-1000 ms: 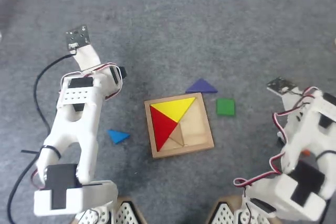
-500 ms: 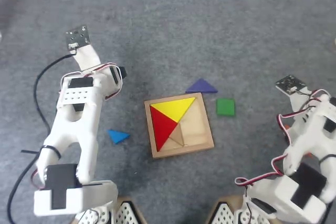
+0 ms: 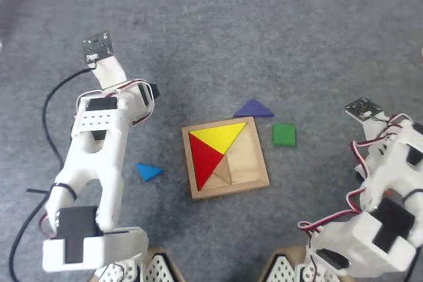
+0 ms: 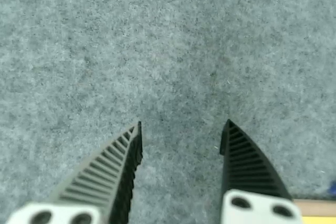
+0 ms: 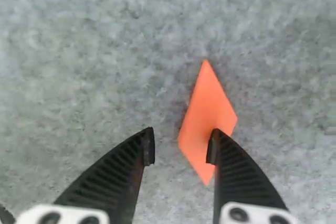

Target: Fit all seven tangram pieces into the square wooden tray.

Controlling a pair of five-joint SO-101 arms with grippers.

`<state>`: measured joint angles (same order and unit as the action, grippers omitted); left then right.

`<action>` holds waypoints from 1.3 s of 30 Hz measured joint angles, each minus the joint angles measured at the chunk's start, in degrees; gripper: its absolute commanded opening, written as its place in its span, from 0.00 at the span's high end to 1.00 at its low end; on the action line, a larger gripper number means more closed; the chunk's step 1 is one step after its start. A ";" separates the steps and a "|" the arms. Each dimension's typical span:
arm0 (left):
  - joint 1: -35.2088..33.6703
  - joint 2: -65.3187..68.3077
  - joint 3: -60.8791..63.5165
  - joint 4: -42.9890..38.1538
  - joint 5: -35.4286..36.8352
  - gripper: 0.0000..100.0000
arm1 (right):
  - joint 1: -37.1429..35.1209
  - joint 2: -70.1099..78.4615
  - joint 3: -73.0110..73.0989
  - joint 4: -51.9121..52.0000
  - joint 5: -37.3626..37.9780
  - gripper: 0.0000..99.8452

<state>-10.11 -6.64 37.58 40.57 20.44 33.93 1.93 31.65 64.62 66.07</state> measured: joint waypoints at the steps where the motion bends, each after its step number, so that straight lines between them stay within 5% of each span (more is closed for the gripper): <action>1: 0.00 0.00 0.00 0.00 0.00 0.76 | 0.00 0.53 -0.09 -0.79 0.00 0.82; 25: 0.00 0.00 0.00 0.00 0.00 0.76 | 2.81 10.81 -7.56 -5.80 -1.23 0.82; 30: 0.00 0.00 0.00 0.00 0.00 0.76 | 2.81 11.60 -8.62 -5.80 -3.52 1.00; 39: 0.00 0.00 0.00 0.00 0.00 0.76 | 2.64 12.92 -13.63 0.62 -8.00 0.99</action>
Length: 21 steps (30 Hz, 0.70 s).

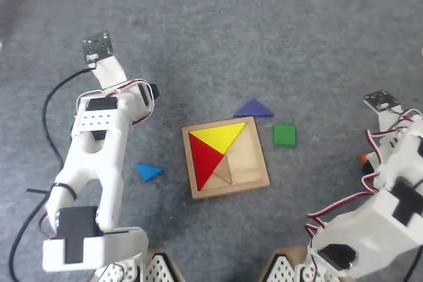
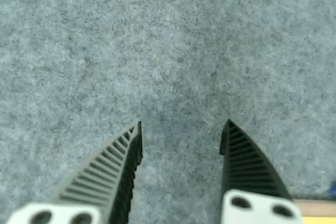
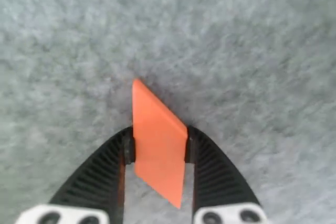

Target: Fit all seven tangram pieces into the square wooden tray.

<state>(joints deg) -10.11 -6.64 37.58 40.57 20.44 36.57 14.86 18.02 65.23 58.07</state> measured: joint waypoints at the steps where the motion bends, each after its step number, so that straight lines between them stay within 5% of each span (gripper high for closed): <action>1: 0.00 0.00 0.00 0.00 0.00 0.76 | -0.44 0.26 -1.41 3.08 -2.37 0.99; 5: 0.00 0.00 0.00 0.00 0.00 0.76 | -4.92 0.35 -8.00 9.93 -16.79 0.99; 12: 0.00 0.00 0.00 0.00 0.00 0.76 | -11.25 1.32 -15.91 6.86 -41.49 0.97; 21: 0.00 0.00 0.00 0.00 0.00 0.76 | -11.34 1.41 -16.18 5.27 -40.53 0.81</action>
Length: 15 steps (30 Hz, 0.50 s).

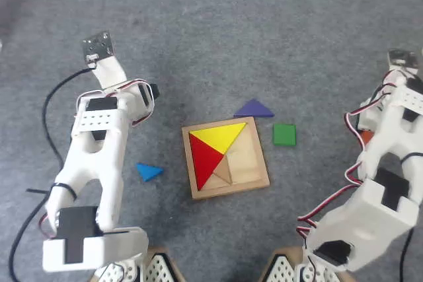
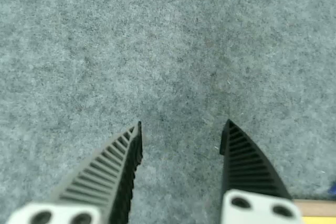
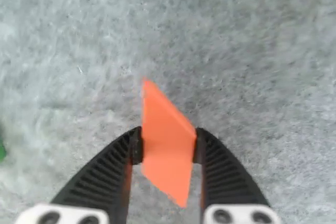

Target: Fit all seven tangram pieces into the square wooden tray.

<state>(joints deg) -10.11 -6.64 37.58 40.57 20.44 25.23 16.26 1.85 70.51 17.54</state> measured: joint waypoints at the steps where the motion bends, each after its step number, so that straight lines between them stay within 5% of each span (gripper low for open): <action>1: 0.00 0.00 0.00 0.00 0.00 0.76 | 0.00 0.00 0.00 0.00 0.44 0.80; 15: 0.00 0.00 0.00 0.00 0.00 0.76 | -3.08 8.26 -0.09 -0.18 2.37 0.80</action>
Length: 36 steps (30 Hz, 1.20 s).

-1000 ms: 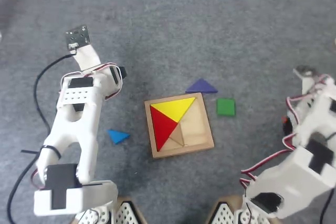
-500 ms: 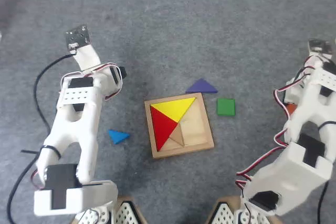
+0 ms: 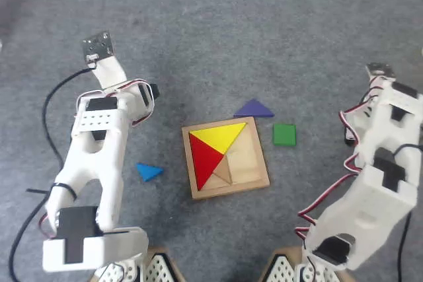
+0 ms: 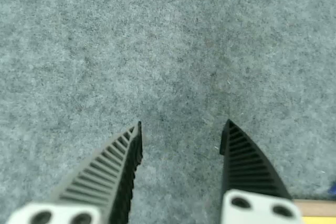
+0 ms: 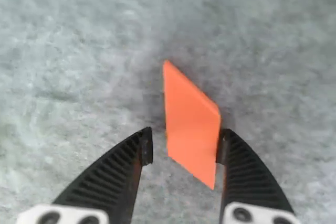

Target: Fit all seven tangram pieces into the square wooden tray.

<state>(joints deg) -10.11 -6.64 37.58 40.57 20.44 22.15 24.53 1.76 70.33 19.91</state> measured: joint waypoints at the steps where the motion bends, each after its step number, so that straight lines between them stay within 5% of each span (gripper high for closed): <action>1: 0.00 0.00 0.00 0.00 0.00 0.76 | -0.53 0.00 -0.09 0.00 0.00 0.80; 24: 0.00 0.00 0.00 0.00 0.00 0.76 | -5.27 -2.73 -0.26 0.53 1.76 0.80; 36: 0.00 0.00 0.00 0.00 0.00 0.76 | 2.20 2.99 -0.70 -5.98 4.48 0.80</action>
<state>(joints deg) -10.11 -6.64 37.58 40.57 20.44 24.35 27.52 1.05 64.35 24.40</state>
